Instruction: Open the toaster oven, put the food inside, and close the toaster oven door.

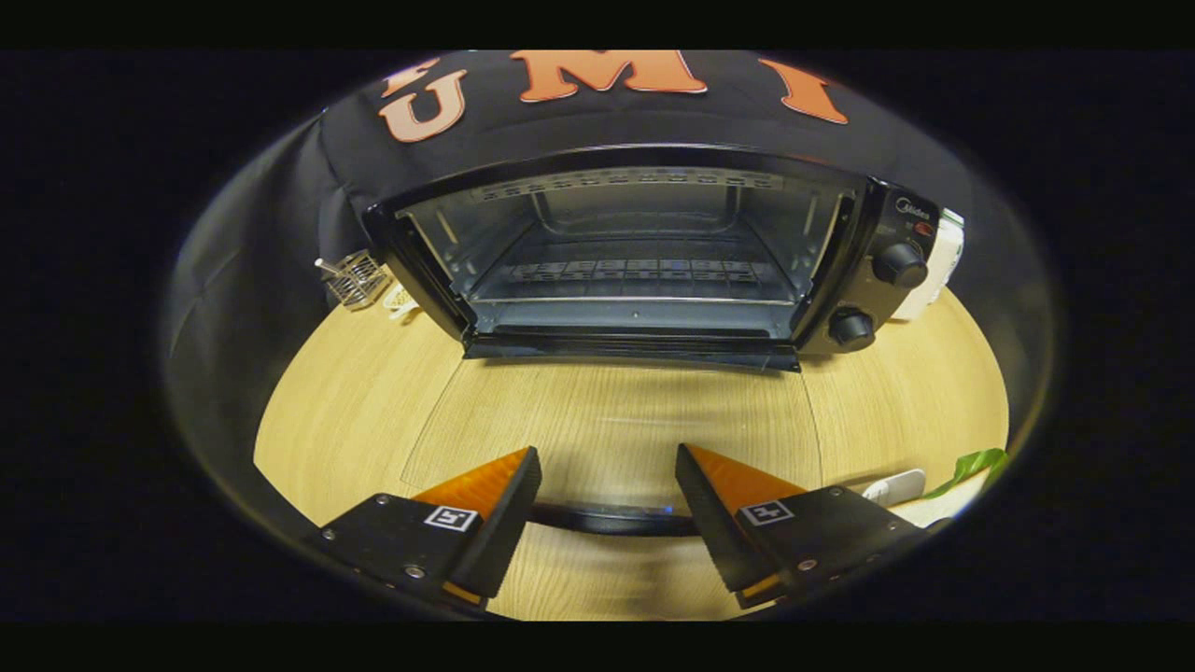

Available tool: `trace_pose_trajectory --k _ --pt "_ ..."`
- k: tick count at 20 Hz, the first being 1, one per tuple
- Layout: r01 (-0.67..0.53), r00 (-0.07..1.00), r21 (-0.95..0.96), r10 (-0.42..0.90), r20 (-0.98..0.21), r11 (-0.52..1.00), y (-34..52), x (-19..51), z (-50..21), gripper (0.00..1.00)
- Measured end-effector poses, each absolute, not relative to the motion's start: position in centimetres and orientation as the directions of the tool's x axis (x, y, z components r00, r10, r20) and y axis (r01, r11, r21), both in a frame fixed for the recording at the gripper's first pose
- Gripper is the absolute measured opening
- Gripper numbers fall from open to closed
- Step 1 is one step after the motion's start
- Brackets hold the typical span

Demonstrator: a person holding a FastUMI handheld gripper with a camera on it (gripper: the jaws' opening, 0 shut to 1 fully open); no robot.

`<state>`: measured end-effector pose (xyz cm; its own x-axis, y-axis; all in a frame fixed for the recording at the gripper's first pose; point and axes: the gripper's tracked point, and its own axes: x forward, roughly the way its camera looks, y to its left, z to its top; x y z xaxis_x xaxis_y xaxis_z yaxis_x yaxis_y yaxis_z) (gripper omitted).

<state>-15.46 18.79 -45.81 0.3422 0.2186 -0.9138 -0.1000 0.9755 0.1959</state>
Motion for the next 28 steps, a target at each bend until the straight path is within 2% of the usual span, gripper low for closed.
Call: trace_pose_trajectory --k 3,6,10,15,22,25,28 --pt "-0.106 0.335 0.213 0.237 -0.912 0.971 18.8 -15.5 -45.4 0.87" --pt "-0.023 0.293 0.307 0.3 -0.908 0.951 18.5 -16.7 -43.7 0.87" --pt "-0.016 0.357 0.328 0.312 -0.881 0.944 14.7 -16.2 -40.1 0.88" --pt "-0.069 0.459 0.256 0.259 -0.85 0.964 8.5 -14.8 -35.9 0.93" --pt "-0.114 0.477 0.092 0.136 -0.868 0.989 -1.4 -15.1 -34.6 0.99" --pt "-0.081 0.417 0.092 0.118 -0.901 0.992 -4.6 -16.8 -36.2 0.99" --pt "-0.034 0.336 0.16 0.162 -0.928 0.987 -5.7 -19.3 -38.4 0.99"
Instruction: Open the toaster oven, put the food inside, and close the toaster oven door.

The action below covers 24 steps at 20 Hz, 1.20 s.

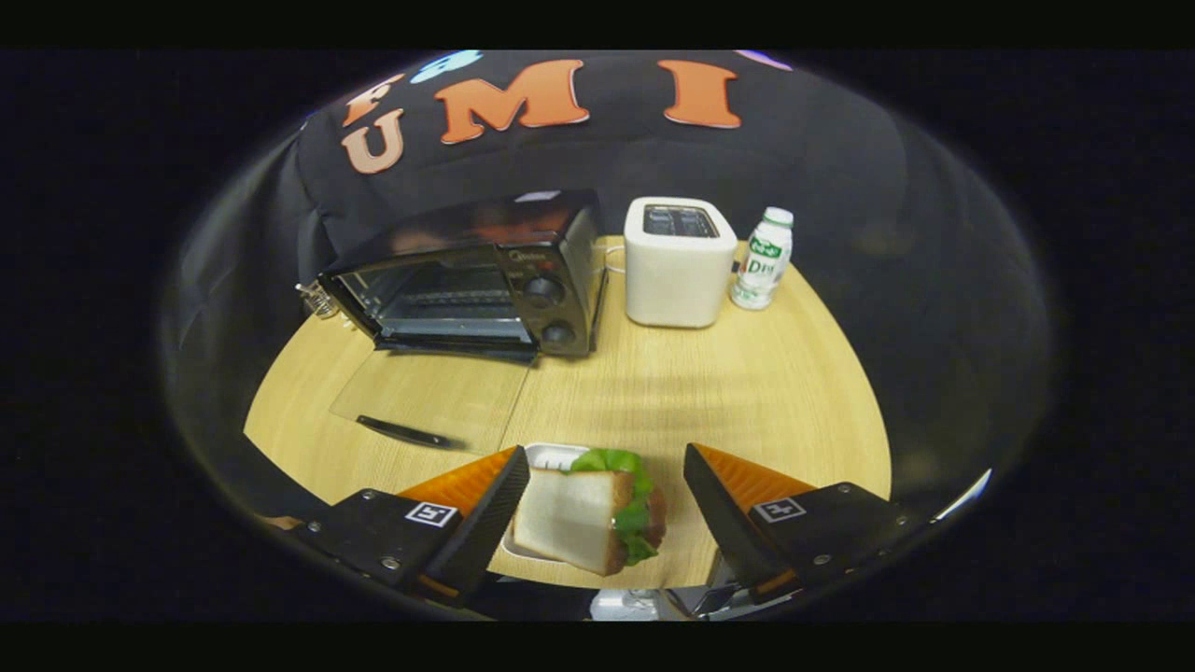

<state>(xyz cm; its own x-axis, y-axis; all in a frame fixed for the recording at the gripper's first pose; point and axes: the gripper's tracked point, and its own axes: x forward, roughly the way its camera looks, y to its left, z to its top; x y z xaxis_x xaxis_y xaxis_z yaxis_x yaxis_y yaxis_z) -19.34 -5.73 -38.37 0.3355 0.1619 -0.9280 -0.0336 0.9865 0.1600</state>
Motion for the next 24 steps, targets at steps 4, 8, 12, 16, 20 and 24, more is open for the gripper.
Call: trace_pose_trajectory --k 4,8,12,16,20,24 --pt "0.046 0.252 0.248 0.229 -0.94 0.968 -5.6 -22.2 -40.8 0.98" --pt "0.102 0.188 0.31 0.288 -0.939 0.945 -5.2 -24.3 -42.7 0.97" --pt "0.246 0.162 0.398 0.367 -0.916 0.884 -4.4 -24.9 -42.9 0.76" --pt "0.29 0.199 0.449 0.406 -0.892 0.845 -4.5 -24.1 -41.7 0.5" --pt "0.307 0.228 0.444 0.388 -0.893 0.842 -4.9 -23.4 -41.2 0.35" --pt "0.306 0.278 0.442 0.365 -0.888 0.843 -5.7 -22.1 -39.3 0.33"
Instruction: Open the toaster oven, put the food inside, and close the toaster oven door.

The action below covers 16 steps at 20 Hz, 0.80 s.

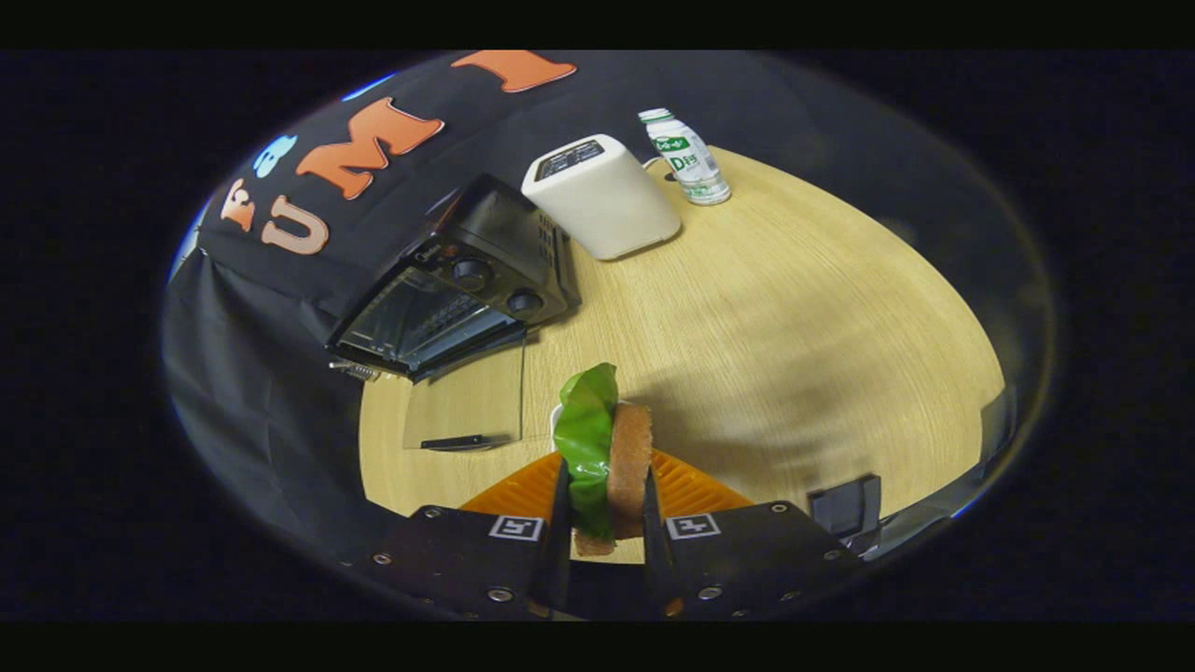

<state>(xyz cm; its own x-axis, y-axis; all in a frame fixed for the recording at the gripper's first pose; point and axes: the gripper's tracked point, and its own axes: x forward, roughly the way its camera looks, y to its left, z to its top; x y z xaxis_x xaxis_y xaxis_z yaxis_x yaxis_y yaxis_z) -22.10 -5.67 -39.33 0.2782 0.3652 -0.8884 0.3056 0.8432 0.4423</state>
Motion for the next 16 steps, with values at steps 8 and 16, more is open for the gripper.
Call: trace_pose_trajectory --k 8,16 --pt "0.3 0.433 0.562 0.415 -0.8 0.77 -2.7 -16.9 -34.9 0.33" --pt "0.3 0.51 0.674 0.484 -0.711 0.674 4.6 -12.1 -34.6 0.33"
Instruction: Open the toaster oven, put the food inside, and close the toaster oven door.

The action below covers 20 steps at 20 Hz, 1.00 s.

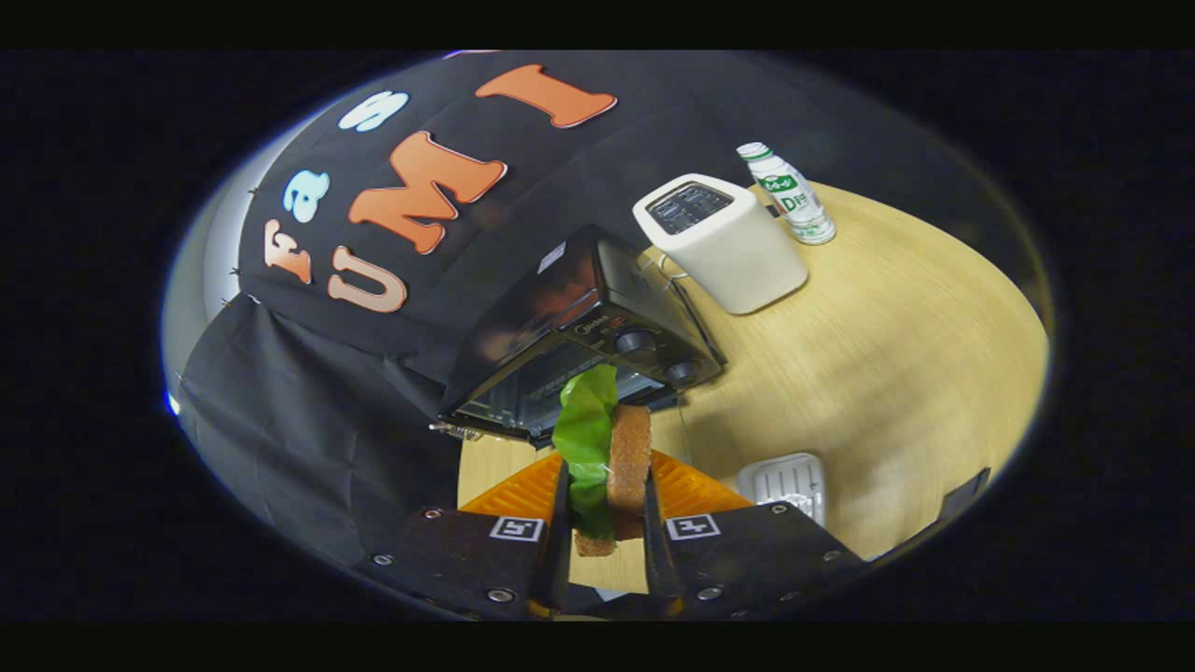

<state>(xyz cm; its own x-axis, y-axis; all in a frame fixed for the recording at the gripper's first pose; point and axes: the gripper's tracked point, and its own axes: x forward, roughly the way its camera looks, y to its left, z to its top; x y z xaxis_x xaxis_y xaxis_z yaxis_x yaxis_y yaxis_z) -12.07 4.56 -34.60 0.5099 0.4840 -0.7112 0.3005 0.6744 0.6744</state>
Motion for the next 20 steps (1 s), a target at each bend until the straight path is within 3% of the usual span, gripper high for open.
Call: trace_pose_trajectory --k 20 --pt "0.41 0.626 0.788 0.487 -0.609 0.459 17.9 -4.2 -40.6 0.33"
